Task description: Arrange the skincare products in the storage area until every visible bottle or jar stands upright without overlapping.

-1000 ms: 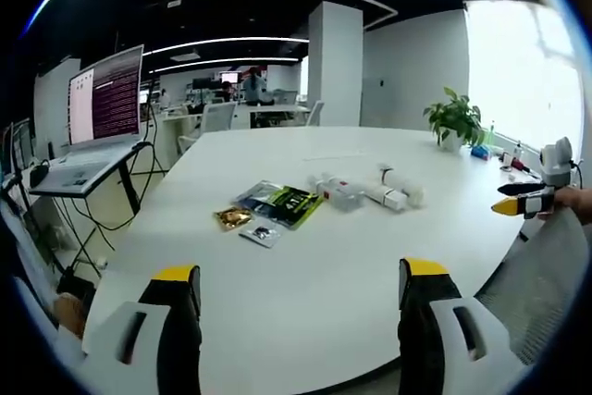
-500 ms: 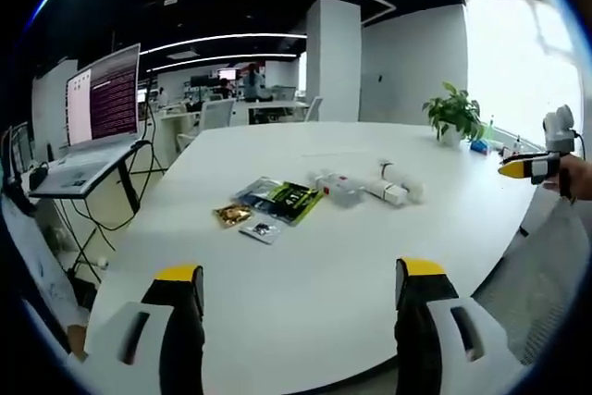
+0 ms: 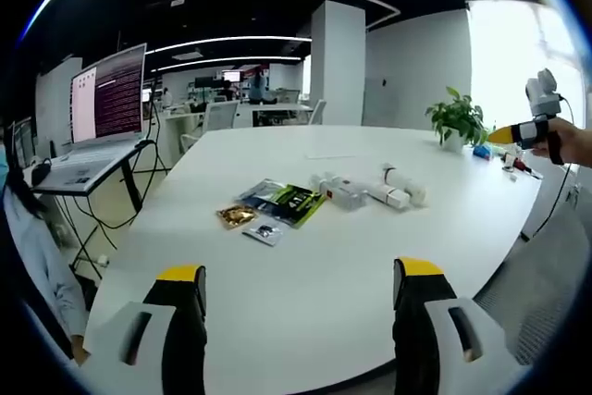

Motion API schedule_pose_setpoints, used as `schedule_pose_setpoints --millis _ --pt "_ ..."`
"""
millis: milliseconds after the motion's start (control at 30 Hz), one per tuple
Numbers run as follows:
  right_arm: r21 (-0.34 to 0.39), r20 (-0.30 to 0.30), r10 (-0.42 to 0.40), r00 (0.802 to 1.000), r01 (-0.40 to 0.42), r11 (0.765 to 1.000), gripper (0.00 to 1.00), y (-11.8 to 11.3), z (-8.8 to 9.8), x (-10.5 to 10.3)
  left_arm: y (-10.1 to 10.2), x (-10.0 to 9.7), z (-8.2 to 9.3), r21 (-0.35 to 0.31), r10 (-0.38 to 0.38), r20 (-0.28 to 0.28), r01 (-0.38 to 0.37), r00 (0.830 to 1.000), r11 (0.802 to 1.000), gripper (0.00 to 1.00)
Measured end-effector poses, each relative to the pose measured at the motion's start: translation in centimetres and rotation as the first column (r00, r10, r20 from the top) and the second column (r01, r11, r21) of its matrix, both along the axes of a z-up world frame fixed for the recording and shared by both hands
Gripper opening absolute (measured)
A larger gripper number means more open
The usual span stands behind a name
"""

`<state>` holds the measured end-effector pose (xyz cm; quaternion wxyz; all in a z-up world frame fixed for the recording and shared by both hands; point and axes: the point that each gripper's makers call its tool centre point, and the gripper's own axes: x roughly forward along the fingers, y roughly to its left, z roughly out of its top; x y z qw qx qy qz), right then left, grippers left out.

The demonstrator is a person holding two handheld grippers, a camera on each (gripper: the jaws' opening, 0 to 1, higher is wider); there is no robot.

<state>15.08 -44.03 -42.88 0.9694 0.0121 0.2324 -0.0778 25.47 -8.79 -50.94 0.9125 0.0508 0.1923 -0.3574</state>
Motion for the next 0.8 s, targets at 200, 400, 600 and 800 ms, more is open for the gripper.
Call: schedule_pose_setpoints --millis 200,400,600,800 --pt "0.02 -0.007 0.046 0.999 -0.045 0.999 0.75 1.3 0.0 2.7 0.1 0.0 -0.1 0.003 -0.004 -0.002 0.004 1.0 1.0 0.74" --pt "0.017 -0.058 0.098 0.994 -0.097 0.995 0.72 2.3 -0.7 4.7 0.0 -0.1 -0.4 0.008 -0.014 -0.012 0.015 1.0 1.0 0.73" --pt "0.042 -0.101 0.128 0.987 -0.124 0.991 0.67 2.7 -1.2 6.4 0.1 0.0 -0.5 0.003 -0.007 -0.02 0.008 1.0 1.0 0.72" --pt "0.044 -0.147 0.163 0.976 -0.158 0.986 0.66 2.2 -1.8 8.6 0.1 -0.1 -0.8 0.01 -0.008 -0.03 0.009 1.0 1.0 0.72"
